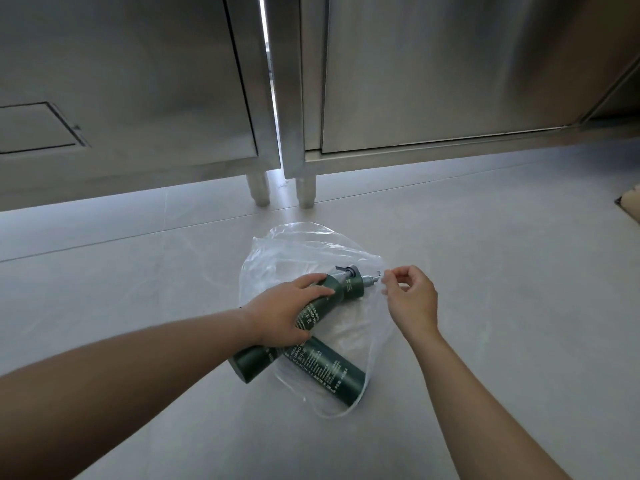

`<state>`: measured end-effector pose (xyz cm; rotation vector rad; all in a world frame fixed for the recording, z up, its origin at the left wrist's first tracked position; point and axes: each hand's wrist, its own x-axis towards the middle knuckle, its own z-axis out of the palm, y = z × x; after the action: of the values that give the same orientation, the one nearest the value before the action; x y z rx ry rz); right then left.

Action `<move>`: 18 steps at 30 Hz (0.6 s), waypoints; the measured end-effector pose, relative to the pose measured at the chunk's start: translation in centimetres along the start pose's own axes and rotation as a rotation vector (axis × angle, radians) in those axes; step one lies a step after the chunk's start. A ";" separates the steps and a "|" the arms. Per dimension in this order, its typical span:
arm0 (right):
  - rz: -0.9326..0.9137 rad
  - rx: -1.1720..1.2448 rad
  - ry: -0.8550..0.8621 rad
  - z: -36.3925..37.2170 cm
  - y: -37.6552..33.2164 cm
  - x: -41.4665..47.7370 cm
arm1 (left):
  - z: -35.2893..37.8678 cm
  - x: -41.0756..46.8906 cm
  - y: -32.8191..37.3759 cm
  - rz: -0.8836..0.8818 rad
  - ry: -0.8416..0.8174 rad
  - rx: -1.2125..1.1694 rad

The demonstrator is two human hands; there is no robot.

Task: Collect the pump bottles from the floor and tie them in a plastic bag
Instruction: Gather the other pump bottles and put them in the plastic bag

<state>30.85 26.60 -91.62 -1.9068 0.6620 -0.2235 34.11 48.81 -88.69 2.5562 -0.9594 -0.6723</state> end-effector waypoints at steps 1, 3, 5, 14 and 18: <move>0.005 0.004 -0.002 -0.1 0.3 -0.1 | 0.0 0.2 0.1 0.004 -0.011 0.014; 0.017 0.019 0.006 -0.4 0.8 -0.3 | 0.1 0.8 0.4 0.014 -0.029 0.050; 0.029 0.036 0.022 -0.9 1.0 -0.3 | 0.2 1.6 0.8 0.029 -0.040 0.066; 0.035 0.039 0.067 -2.1 0.6 0.4 | -0.3 3.5 1.6 0.077 0.216 0.134; 0.040 0.028 0.023 -1.2 1.0 -0.1 | -1.5 2.3 -0.1 0.021 0.365 0.045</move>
<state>29.94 25.43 -91.96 -1.8645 0.7083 -0.2285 36.45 47.50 -88.17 2.5777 -0.8800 -0.1665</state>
